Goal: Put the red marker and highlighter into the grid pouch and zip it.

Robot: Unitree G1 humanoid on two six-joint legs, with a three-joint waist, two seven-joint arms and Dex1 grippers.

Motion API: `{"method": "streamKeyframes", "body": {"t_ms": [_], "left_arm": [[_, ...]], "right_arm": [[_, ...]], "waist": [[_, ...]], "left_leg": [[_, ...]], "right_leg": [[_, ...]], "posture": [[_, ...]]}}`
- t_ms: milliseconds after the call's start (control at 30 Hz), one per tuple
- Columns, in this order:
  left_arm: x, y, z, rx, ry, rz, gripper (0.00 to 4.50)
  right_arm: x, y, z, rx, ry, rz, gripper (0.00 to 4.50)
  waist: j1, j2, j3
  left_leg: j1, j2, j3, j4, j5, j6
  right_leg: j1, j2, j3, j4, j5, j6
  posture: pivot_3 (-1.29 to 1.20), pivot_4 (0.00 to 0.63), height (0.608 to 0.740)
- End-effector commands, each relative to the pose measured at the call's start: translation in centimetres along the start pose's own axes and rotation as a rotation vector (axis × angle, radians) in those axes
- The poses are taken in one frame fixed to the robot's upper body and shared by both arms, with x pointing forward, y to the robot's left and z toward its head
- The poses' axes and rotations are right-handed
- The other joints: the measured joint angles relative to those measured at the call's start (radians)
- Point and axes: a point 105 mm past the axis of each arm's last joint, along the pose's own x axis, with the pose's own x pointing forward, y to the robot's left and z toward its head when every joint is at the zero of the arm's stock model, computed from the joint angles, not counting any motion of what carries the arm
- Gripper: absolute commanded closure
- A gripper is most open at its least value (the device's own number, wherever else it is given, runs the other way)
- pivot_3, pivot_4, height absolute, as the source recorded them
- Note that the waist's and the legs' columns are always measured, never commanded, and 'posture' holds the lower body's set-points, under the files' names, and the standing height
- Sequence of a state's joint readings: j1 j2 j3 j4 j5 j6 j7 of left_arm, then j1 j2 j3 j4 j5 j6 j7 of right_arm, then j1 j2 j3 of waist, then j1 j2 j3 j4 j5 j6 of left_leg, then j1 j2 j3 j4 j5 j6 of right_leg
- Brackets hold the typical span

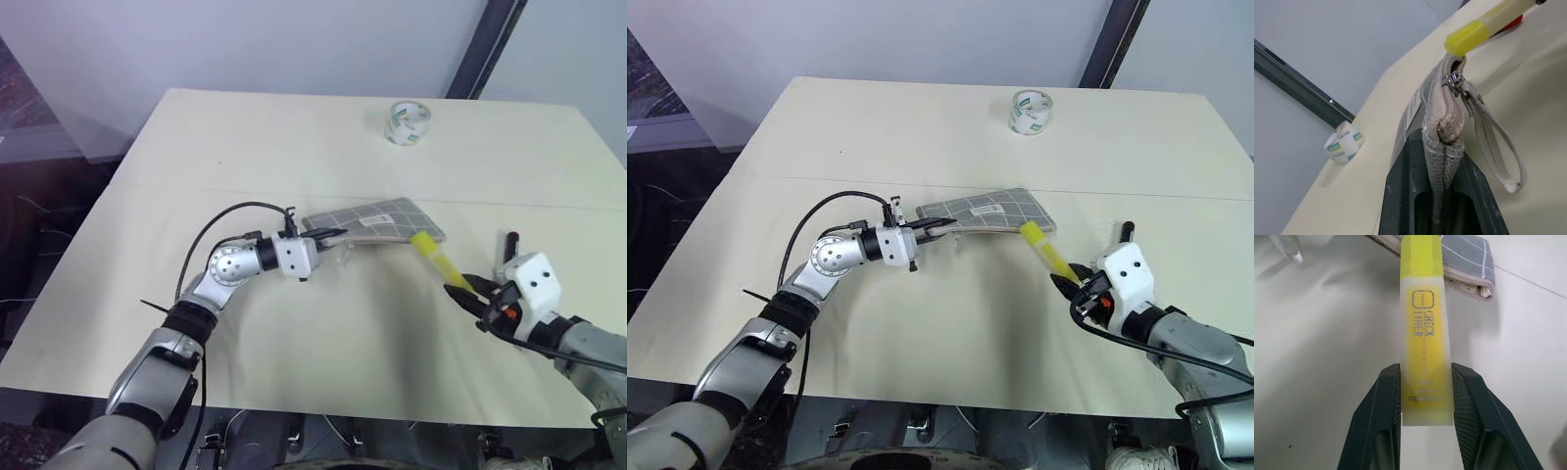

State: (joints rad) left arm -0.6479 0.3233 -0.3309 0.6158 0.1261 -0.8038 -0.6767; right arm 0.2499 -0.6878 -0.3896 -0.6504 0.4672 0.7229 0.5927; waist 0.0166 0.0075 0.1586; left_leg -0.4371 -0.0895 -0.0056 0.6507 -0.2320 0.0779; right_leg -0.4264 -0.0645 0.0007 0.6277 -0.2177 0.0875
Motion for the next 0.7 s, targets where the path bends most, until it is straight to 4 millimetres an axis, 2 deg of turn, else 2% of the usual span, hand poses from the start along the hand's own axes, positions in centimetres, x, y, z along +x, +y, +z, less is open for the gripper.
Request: {"method": "streamKeyframes", "body": {"t_ms": [33,200,700], "left_arm": [[0.0,0.7,0.6,0.019,-0.021,0.03,4.5],[-0.1,0.4,0.3,0.013,-0.012,0.023,4.5],[-0.2,0.1,0.4,0.023,-0.017,-0.001,4.5]], "right_arm": [[-0.9,-0.1,1.1,-0.025,-0.05,0.002,3.65],[-1.5,0.0,0.5,-0.027,-0.019,0.019,3.65],[0.3,-0.3,-0.1,-0.008,-0.01,0.001,3.65]], "waist": [[0.001,0.0,0.0],[-0.001,0.0,0.0],[-0.001,0.0,0.0]], "left_leg": [[0.0,0.0,0.0,0.0,0.0,0.0],[0.0,0.0,0.0,0.0,0.0,0.0],[0.0,0.0,0.0,0.0,0.0,0.0]], "right_leg": [[0.0,0.0,0.0,0.0,0.0,0.0],[0.0,0.0,0.0,0.0,0.0,0.001],[-0.001,0.0,0.0,0.0,0.0,0.0]], "posture": [[0.0,0.15,0.74],[0.0,0.15,0.74],[0.0,0.15,0.74]]}}
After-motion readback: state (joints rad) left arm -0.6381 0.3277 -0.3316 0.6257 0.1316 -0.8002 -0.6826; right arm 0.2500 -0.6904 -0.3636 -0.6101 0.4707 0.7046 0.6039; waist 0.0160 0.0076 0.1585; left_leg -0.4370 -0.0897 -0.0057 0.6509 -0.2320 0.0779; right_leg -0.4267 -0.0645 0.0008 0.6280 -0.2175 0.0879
